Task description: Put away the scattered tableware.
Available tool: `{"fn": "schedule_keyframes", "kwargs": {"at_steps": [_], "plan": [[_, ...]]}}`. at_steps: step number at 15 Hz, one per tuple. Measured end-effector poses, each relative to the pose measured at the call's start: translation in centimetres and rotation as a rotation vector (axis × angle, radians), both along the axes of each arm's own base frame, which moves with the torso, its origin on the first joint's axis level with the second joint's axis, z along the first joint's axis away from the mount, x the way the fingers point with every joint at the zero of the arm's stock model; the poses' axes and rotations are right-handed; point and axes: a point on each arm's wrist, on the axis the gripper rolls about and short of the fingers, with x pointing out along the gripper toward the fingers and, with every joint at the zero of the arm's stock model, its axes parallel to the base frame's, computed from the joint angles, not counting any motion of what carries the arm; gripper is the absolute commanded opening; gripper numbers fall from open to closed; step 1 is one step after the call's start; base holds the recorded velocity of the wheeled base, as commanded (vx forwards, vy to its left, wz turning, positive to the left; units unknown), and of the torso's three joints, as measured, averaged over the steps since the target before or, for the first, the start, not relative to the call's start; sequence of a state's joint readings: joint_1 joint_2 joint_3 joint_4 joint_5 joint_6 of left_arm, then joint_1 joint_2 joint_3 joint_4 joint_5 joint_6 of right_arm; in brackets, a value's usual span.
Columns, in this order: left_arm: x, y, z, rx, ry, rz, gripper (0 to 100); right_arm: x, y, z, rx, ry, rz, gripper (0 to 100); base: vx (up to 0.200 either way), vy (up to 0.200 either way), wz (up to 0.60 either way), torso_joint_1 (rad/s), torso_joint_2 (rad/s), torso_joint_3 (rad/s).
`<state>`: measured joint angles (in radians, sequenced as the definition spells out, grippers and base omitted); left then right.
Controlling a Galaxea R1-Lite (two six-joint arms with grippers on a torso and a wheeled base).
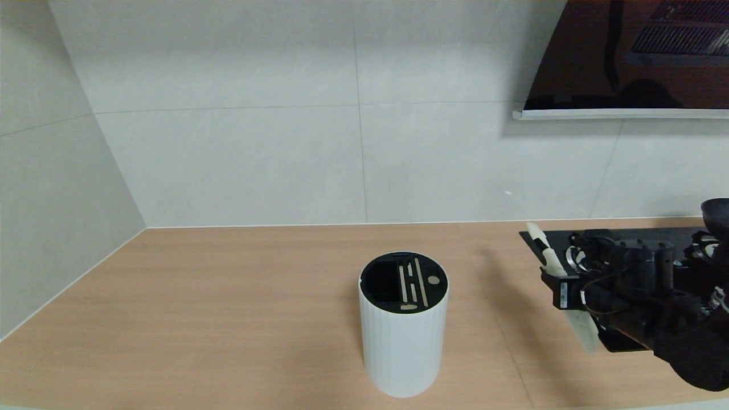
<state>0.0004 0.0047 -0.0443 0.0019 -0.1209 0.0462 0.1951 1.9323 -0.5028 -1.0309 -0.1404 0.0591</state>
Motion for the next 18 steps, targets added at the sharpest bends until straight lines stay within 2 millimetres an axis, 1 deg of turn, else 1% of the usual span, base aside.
{"fn": "schedule_keyframes", "kwargs": {"at_steps": [2,3,5,6,8,9,10,11,13,15,18], "plan": [[-0.3,-0.2,2.3,0.0,-0.014,-0.079,100,-0.3,1.5,3.0,-0.001,-0.014,0.052,0,0.0,0.0,0.0,0.0,0.0,0.0],[-0.3,-0.2,3.8,0.001,-0.008,-0.101,100,-0.6,2.6,4.8,0.006,-0.043,0.092,0,0.0,0.0,0.0,0.0,0.0,0.0],[0.9,-0.3,7.8,-0.001,0.028,-0.157,100,-1.3,5.1,8.3,0.031,-0.125,0.176,0,0.0,0.0,0.0,0.0,0.0,0.0],[1.9,-0.4,9.9,-0.002,0.054,-0.187,100,-1.6,6.0,9.7,0.041,-0.148,0.21,0,0.0,0.0,0.0,0.0,0.0,0.0],[5.1,-0.5,13.5,-0.004,0.118,-0.242,100,-2.3,7.6,11.9,0.058,-0.187,0.265,0,0.0,0.0,0.0,0.0,0.0,0.0],[6.8,-0.6,14.8,-0.008,0.146,-0.261,100,-2.7,8.0,12.7,0.063,-0.197,0.284,0,0.0,0.0,0.0,0.0,0.0,0.0],[9.0,-0.8,15.8,-0.019,0.173,-0.284,100,-3.6,8.9,13.3,0.071,-0.206,0.32,0,0.0,0.0,0.0,0.0,0.0,0.0],[11.0,-1.0,16.5,-0.041,0.194,-0.312,100,-4.6,9.7,13.8,0.08,-0.214,0.359,0,0.0,0.0,0.0,0.0,0.0,0.0],[14.2,-2.6,16.6,-0.102,0.259,-0.425,100,-6.8,10.9,13.8,0.085,-0.205,0.43,0,0.0,0.0,0.0,0.0,0.0,0.0],[16.1,-4.4,16.3,-0.221,0.344,-0.518,100,-8.3,12.0,14.0,0.097,-0.207,0.487,0,0.0,0.0,0.0,0.0,0.0,0.0],[17.9,-7.2,16.9,-0.434,0.369,-0.639,100,-10.7,14.2,14.2,0.159,-0.198,0.566,0,0.0,0.0,0.0,0.0,0.0,0.0]]}}
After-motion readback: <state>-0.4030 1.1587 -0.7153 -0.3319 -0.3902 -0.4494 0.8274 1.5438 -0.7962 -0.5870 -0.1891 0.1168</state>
